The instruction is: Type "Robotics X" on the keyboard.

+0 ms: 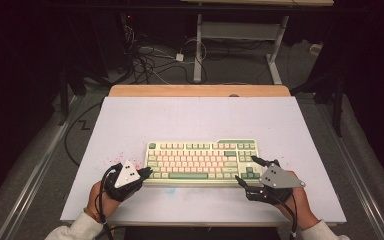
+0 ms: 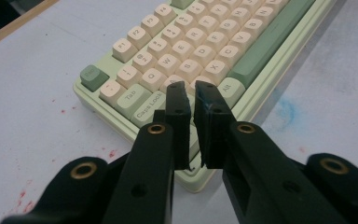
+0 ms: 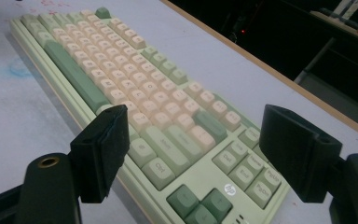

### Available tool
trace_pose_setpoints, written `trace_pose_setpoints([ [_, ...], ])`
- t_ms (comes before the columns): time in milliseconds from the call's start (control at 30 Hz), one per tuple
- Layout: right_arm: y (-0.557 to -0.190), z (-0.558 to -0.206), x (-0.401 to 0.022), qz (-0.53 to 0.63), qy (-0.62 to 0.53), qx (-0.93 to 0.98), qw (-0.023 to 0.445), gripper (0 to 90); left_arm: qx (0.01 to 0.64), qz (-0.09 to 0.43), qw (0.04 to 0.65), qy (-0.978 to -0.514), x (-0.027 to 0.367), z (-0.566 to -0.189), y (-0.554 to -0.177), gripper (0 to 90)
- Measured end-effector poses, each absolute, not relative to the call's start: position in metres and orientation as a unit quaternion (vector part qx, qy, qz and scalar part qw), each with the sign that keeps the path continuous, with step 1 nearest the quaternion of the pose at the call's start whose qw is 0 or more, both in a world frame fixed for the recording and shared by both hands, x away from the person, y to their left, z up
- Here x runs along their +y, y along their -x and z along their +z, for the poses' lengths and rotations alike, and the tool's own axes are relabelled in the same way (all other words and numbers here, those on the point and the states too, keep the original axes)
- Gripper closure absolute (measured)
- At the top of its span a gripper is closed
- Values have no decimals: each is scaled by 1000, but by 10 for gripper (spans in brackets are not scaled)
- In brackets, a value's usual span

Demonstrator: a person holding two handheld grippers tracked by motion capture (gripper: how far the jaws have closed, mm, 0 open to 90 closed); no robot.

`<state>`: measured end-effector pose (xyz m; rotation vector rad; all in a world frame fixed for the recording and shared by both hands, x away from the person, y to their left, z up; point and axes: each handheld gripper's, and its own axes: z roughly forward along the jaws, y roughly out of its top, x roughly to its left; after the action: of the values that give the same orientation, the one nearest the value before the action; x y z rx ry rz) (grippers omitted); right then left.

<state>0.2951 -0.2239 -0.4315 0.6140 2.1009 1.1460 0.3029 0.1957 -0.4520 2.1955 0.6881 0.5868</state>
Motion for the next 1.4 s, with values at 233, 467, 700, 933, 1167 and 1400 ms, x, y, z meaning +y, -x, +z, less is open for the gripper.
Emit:
trace_pose_setpoints([
  [233, -288, -437, -228, 425, -238, 807, 334, 241, 270, 209, 379, -860, 188, -447, -310, 878],
  [467, -285, -438, -230, 428, -239, 806, 333, 233, 254, 199, 373, -870, 166, -442, -325, 878],
  [700, -287, -437, -231, 435, -244, 803, 327, 230, 241, 190, 370, -877, 143, -439, -342, 878],
  [933, -288, -439, -230, 431, -243, 805, 327, 228, 237, 179, 358, -885, 124, -439, -361, 878],
  [1167, -289, -440, -231, 431, -249, 807, 318, 228, 236, 172, 346, -892, 109, -442, -373, 877],
  [1400, -291, -442, -229, 424, -249, 812, 315, 228, 233, 169, 336, -897, 103, -444, -383, 877],
])
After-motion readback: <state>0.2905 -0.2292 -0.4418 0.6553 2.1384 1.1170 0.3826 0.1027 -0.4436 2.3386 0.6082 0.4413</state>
